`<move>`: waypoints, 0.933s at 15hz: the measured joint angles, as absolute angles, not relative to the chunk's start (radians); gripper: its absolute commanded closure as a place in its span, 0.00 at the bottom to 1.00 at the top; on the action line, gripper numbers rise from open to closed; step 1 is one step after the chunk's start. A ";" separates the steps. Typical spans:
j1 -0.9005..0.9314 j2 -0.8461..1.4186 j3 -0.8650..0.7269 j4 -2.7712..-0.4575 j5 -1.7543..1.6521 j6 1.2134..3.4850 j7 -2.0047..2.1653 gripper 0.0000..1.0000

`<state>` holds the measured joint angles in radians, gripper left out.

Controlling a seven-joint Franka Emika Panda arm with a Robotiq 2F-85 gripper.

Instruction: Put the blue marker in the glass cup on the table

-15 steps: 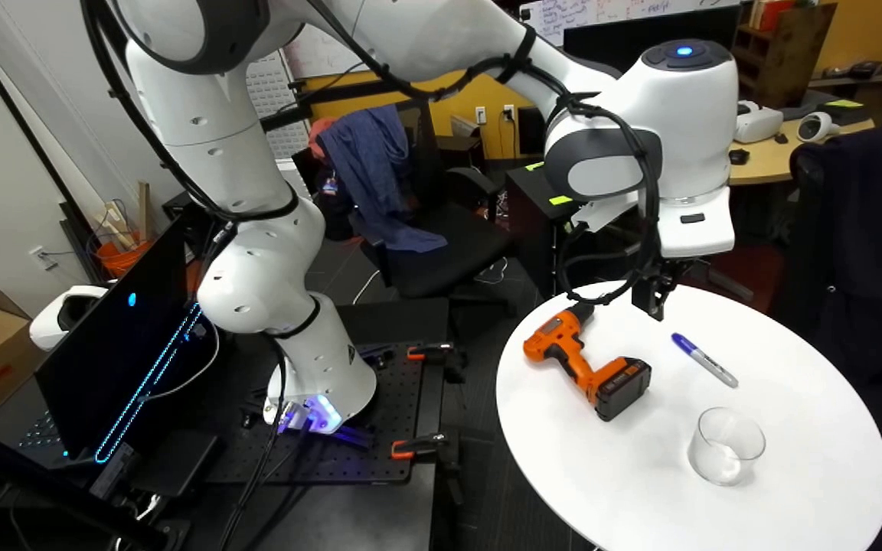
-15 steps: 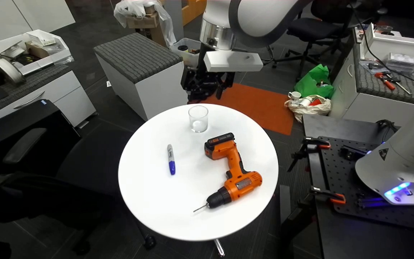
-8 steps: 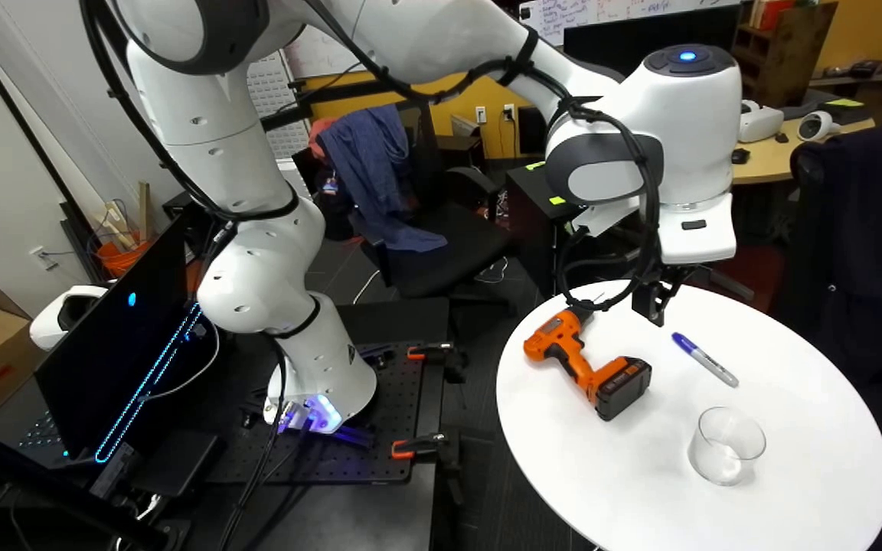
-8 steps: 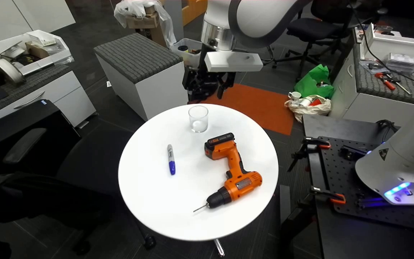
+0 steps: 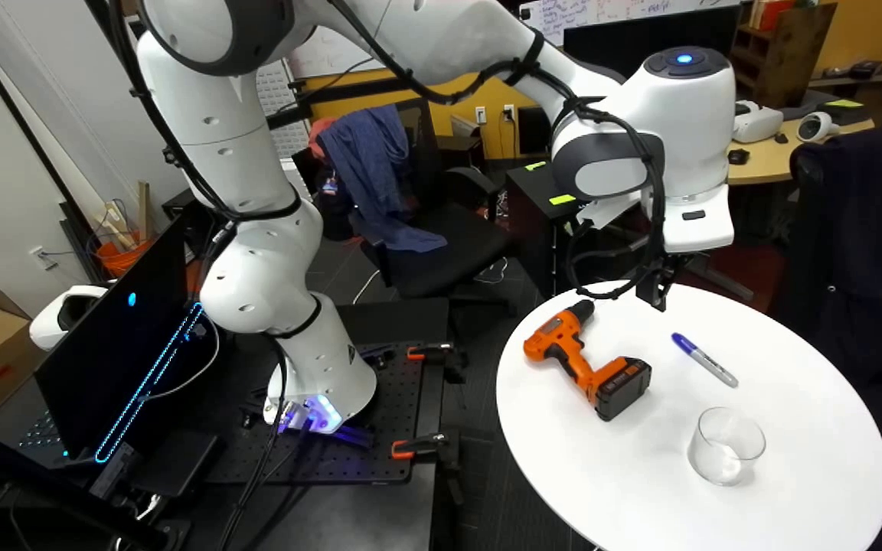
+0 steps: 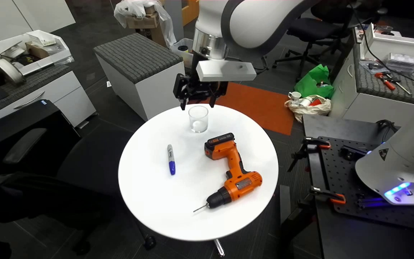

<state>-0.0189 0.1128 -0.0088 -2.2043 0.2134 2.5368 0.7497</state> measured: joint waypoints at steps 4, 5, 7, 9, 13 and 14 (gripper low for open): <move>0.014 0.178 -0.005 -2.146 0.234 2.559 0.777 0.00; 0.020 0.196 -0.006 -2.131 0.234 2.559 0.794 0.00; 0.031 0.233 -0.006 -2.102 0.234 2.559 0.828 0.00; 0.039 0.268 -0.006 -2.073 0.234 2.559 0.859 0.00; 0.054 0.339 -0.012 -2.006 0.230 2.555 0.919 0.00; 0.059 0.356 -0.015 -1.989 0.224 2.550 0.937 0.00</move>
